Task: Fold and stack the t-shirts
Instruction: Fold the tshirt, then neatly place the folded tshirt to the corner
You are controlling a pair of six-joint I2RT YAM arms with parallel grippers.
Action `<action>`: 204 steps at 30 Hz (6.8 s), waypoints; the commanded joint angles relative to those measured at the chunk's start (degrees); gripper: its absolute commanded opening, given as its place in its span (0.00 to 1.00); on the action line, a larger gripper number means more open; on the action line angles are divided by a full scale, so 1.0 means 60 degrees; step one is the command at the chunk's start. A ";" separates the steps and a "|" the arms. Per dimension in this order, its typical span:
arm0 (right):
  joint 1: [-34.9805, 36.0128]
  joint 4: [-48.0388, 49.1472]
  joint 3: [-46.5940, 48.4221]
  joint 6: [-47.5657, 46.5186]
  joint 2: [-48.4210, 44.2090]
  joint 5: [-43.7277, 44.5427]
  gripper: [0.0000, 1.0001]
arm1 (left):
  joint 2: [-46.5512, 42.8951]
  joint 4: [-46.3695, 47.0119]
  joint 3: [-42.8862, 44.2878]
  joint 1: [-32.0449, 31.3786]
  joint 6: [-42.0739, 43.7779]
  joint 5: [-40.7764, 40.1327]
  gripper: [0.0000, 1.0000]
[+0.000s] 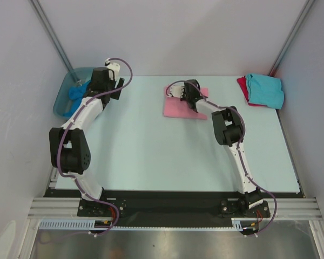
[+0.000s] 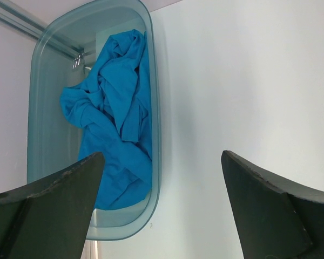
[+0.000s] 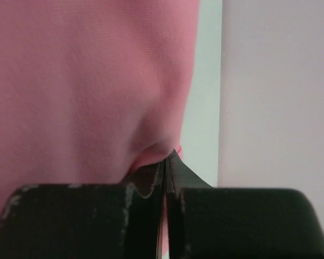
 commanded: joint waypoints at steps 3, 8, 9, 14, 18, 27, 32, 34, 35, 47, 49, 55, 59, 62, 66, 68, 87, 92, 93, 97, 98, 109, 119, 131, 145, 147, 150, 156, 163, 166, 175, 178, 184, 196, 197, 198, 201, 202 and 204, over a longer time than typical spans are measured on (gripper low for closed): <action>0.0171 -0.0153 -0.0515 0.0066 0.0004 -0.0053 0.03 | 0.0010 0.0145 0.0338 -0.0069 -0.0094 -0.0002 0.96; 0.0113 -0.0299 0.0185 0.0227 0.0296 0.0606 0.22 | 0.0010 0.0146 0.0368 -0.0069 -0.0124 -0.0002 0.96; 0.0098 -0.0648 0.0666 0.0343 0.0340 0.0708 0.32 | -0.0004 0.0146 0.0368 -0.0069 -0.0138 0.0012 0.96; -0.0150 -0.0476 0.1315 0.0331 0.0224 0.1614 0.92 | -0.0122 0.0131 0.0295 -0.0069 -0.0153 -0.0017 0.96; -0.0399 -0.0227 0.1652 0.0110 -0.0229 0.1925 0.95 | -0.0239 0.0131 0.0221 -0.0069 -0.0022 0.0013 0.96; -0.0766 -0.1852 0.0935 0.0724 -0.2234 0.1501 0.96 | -0.0634 0.0131 0.0149 -0.0084 0.0754 0.0393 0.96; -0.1044 -0.4699 0.2249 0.2874 -0.2281 0.1325 0.96 | -0.1073 0.0233 -0.0218 -0.0230 0.1326 0.0437 0.96; -0.1059 -0.5628 0.2837 0.4207 -0.2339 0.0976 0.95 | -0.1249 0.0234 -0.0350 -0.0289 0.1443 0.0437 0.96; -0.1059 -0.6488 0.2911 0.4632 -0.2398 0.0756 0.95 | -0.1308 0.0234 -0.0394 -0.0347 0.1502 0.0394 0.96; -0.1893 -1.0361 0.2458 0.9089 -0.3058 -0.4635 0.94 | -0.1470 0.0131 -0.0614 -0.1094 0.2203 0.0276 0.95; -0.2317 -1.0582 0.2676 0.9192 -0.2838 -0.5510 0.94 | -0.1426 0.0073 -0.0628 -0.1400 0.2584 0.0291 0.95; -0.3430 -1.0905 0.2942 0.9412 -0.2384 -0.7386 0.94 | -0.1148 -0.0015 -0.0336 -0.1972 0.3684 0.0261 0.95; -0.4046 -1.1315 0.2941 0.9368 -0.1902 -0.8619 0.94 | -0.0621 -0.0294 0.0088 -0.2353 0.4867 0.0087 0.96; -0.4354 -1.1680 0.3204 0.9062 -0.1404 -0.9250 0.91 | 0.0023 -0.0643 0.0834 -0.2603 0.5367 0.0188 0.96; -0.4530 -1.2516 0.3922 0.8446 -0.0671 -0.9938 0.89 | 0.1019 -0.0821 0.2107 -0.2939 0.6202 -0.0176 0.95; -0.4604 -1.2750 0.3923 0.8198 -0.0408 -1.0436 0.88 | 0.1649 -0.0676 0.2460 -0.3188 0.6773 -0.0397 0.95; -0.4341 -1.1376 0.3557 0.8136 -0.1547 -0.8070 0.89 | 0.4124 -0.4065 0.5712 -0.2942 0.2913 0.1793 0.95; -0.4092 -1.0497 0.3630 0.8709 -0.2339 -0.5812 0.92 | 0.4755 -0.6428 0.7263 -0.2546 0.1036 0.3553 0.94; -0.4062 -1.0307 0.3673 0.8694 -0.2427 -0.5171 0.94 | 0.4829 -0.6954 0.7441 -0.2327 0.0816 0.4543 0.94; -0.3711 -1.0510 0.4288 0.7701 -0.2559 -0.3381 0.96 | 0.5384 -0.7632 0.8101 -0.1550 -0.0747 0.7529 0.93; -0.3710 -1.0525 0.4303 0.7263 -0.2675 -0.2638 0.96 | 0.5720 -0.7633 0.8174 -0.1375 -0.1058 0.8223 0.91; -0.1851 -1.0129 0.4156 0.5559 -0.3453 0.0196 1.00 | 0.7861 -0.7443 0.9127 -0.0626 -0.2439 1.1966 0.91; -0.0547 -1.0188 0.3892 0.5912 -0.3206 0.0489 1.00 | 0.6865 -0.6329 0.8233 -0.0333 -0.2379 1.1116 0.94; 0.0537 -0.8989 0.2590 0.5017 -0.3234 0.0255 0.28 | 0.5975 -0.6183 0.7971 -0.0348 -0.1707 0.9142 0.92; 0.1035 -0.6659 0.3102 0.4827 -0.1273 0.0065 0.00 | 0.3118 -0.5684 0.6082 0.0487 -0.0755 0.6400 0.93; 0.1094 -0.6614 0.3146 0.4915 -0.1066 0.0036 0.00 | 0.2897 -0.5816 0.6022 0.0677 -0.0461 0.6355 0.94; 0.1152 -0.6570 0.3074 0.5075 -0.0788 -0.0169 0.00 | 0.2545 -0.6123 0.6036 0.0912 -0.0154 0.6239 0.95; 0.1299 -0.6453 0.2592 0.5208 -0.0640 -0.0739 0.00 | 0.2193 -0.6548 0.6227 0.1425 0.0081 0.5887 0.95; 0.1022 -0.6774 0.1785 0.5661 -0.0743 -0.1223 0.00 | 0.1871 -0.6607 0.6315 0.1440 0.0432 0.5316 0.96; 0.0758 -0.6950 0.1566 0.5867 -0.0816 -0.1385 0.00 | 0.1885 -0.6724 0.6533 0.1469 0.0579 0.5096 0.97; -0.0355 -0.7170 0.1023 0.5896 -0.1138 -0.1546 0.00 | 0.2017 -0.6827 0.7252 0.1528 0.0741 0.4920 0.98; -0.0590 -0.7214 0.0876 0.5838 -0.1212 -0.1561 0.00 | 0.2046 -0.6841 0.7296 0.1513 0.0814 0.4876 0.98; -0.0824 -0.7244 0.0627 0.5765 -0.1314 -0.1532 0.00 | 0.2178 -0.6871 0.7706 0.1527 0.0887 0.4788 0.99; -0.1776 -0.7273 -0.0046 0.5530 -0.1783 -0.1004 0.00 | 0.2339 -0.6915 0.7970 0.1527 0.0873 0.4831 1.00; -0.1878 -0.7273 -0.0192 0.5472 -0.1885 -0.0946 0.00 | 0.2368 -0.6915 0.7970 0.1513 0.0843 0.4846 1.00; -0.1937 -0.7287 -0.0237 0.5428 -0.1929 -0.0917 0.00 | 0.2397 -0.6900 0.7999 0.1513 0.0829 0.4890 1.00; -0.2127 -0.7331 -0.0369 0.5311 -0.2090 -0.0843 0.00 | 0.2456 -0.6915 0.8043 0.1513 0.0770 0.4949 1.00; -0.2172 -0.7331 -0.0398 0.5281 -0.2120 -0.0814 0.00 | 0.2442 -0.6900 0.8072 0.1513 0.0755 0.4949 1.00; -0.2332 -0.7418 -0.0500 0.5179 -0.2222 -0.0712 0.00 | 0.2500 -0.6915 0.8145 0.1527 0.0726 0.4964 0.99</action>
